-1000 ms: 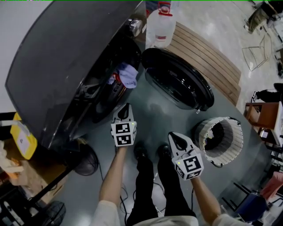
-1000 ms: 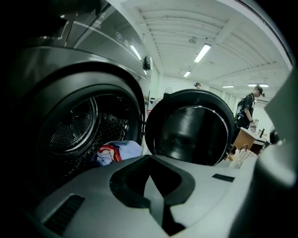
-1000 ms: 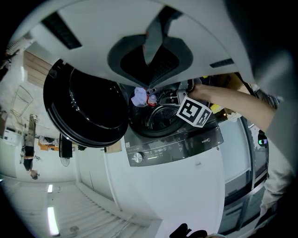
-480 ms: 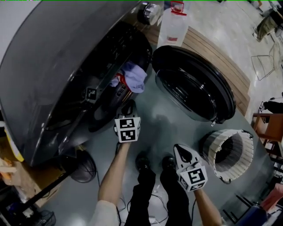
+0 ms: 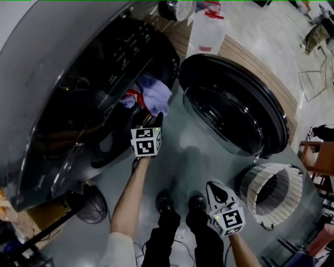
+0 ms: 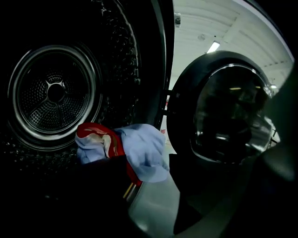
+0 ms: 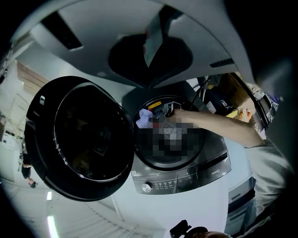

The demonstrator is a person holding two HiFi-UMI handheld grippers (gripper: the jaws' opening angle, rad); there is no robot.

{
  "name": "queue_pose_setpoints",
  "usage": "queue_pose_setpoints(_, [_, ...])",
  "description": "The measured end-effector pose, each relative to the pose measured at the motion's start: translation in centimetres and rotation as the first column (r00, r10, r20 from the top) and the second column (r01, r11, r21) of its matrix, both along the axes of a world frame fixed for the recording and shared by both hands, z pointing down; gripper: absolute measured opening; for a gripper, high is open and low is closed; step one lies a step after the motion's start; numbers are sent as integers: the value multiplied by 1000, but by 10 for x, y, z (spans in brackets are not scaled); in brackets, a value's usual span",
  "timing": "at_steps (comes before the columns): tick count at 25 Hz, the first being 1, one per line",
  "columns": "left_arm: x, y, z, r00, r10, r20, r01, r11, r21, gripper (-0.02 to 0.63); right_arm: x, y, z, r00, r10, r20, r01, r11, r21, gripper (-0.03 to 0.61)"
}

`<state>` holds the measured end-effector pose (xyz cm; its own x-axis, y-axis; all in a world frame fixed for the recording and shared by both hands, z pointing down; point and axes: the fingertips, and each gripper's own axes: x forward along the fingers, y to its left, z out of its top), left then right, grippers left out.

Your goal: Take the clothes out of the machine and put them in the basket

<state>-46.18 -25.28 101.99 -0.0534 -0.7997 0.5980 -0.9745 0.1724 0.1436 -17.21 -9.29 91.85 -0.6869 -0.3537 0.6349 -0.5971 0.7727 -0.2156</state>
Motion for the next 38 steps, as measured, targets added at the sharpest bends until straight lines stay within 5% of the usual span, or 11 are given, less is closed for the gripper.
queue_pose_setpoints(5, [-24,-29,11,997,-61,47,60,998,27,331,10,-11,23,1000,15,-3,-15,1000,12,23])
queue_pose_setpoints(14, [-48,-42,41,991,-129,45,130,991,-19,330,20,-23,42,999,34,9,-34,999,31,22])
queue_pose_setpoints(15, [-48,-42,39,990,-128,54,130,991,-24,312,20,-24,42,999,36,11,-36,999,32,22])
queue_pose_setpoints(18, [-50,-40,32,988,-128,87,131,991,-39,64,23,-24,40,999,38,11,-38,999,33,21])
queue_pose_setpoints(21, [-48,-34,23,987,-127,94,129,991,-26,48,28,-23,35,999,36,15,-36,999,31,22])
queue_pose_setpoints(38, [3,59,-160,982,-163,93,150,980,130,32,46,-2,-103,999,-32,24,31,998,45,23])
